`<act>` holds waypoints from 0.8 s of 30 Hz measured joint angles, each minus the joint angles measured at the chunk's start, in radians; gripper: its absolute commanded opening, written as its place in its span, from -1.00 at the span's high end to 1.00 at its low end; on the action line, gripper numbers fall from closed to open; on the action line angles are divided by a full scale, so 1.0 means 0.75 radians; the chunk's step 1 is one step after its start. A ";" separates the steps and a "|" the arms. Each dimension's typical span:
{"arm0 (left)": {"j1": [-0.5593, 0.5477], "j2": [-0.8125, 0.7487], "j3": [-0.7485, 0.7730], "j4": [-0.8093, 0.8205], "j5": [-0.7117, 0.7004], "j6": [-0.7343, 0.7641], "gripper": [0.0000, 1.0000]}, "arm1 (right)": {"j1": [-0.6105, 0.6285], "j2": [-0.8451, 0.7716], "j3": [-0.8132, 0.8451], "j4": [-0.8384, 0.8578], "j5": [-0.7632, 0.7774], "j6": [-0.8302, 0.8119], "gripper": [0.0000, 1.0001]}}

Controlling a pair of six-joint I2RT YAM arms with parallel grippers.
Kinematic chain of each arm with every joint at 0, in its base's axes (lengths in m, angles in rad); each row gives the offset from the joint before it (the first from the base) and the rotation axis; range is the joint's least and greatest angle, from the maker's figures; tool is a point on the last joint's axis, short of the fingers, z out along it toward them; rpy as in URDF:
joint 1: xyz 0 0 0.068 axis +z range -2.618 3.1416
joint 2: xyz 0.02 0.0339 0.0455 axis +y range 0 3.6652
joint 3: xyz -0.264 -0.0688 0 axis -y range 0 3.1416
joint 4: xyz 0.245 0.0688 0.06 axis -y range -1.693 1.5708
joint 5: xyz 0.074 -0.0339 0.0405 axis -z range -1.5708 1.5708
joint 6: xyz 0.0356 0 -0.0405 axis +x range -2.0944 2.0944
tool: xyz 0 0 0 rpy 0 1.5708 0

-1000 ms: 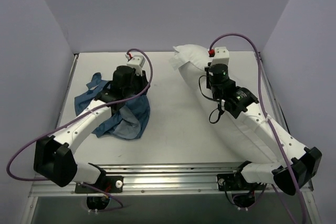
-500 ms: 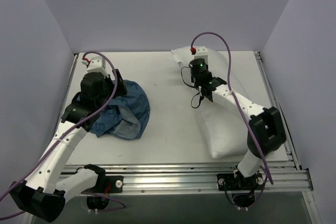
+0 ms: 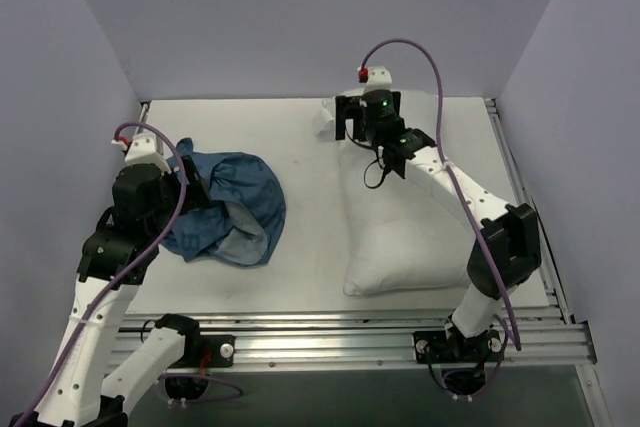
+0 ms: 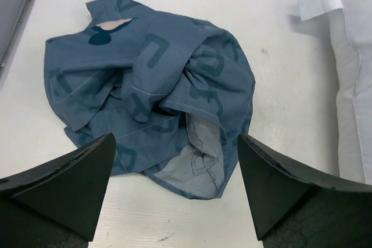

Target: Remove the pillowcase from the pillow

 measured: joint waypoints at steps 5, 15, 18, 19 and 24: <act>0.004 -0.047 0.148 -0.096 -0.038 0.023 -0.88 | -0.007 -0.308 -0.002 -0.116 0.100 -0.001 -0.99; 0.005 -0.174 0.521 -0.224 -0.191 0.103 -0.88 | -0.011 -1.000 -0.081 -0.271 0.546 -0.069 -0.99; 0.005 -0.212 0.583 -0.258 -0.251 0.128 -0.88 | -0.011 -1.176 -0.114 -0.312 0.638 -0.099 -1.00; 0.005 -0.228 0.603 -0.271 -0.275 0.139 -0.88 | -0.011 -1.229 -0.119 -0.332 0.663 -0.107 -0.99; 0.005 -0.302 0.640 -0.291 -0.354 0.175 -0.88 | -0.011 -1.419 -0.121 -0.400 0.725 -0.112 -0.99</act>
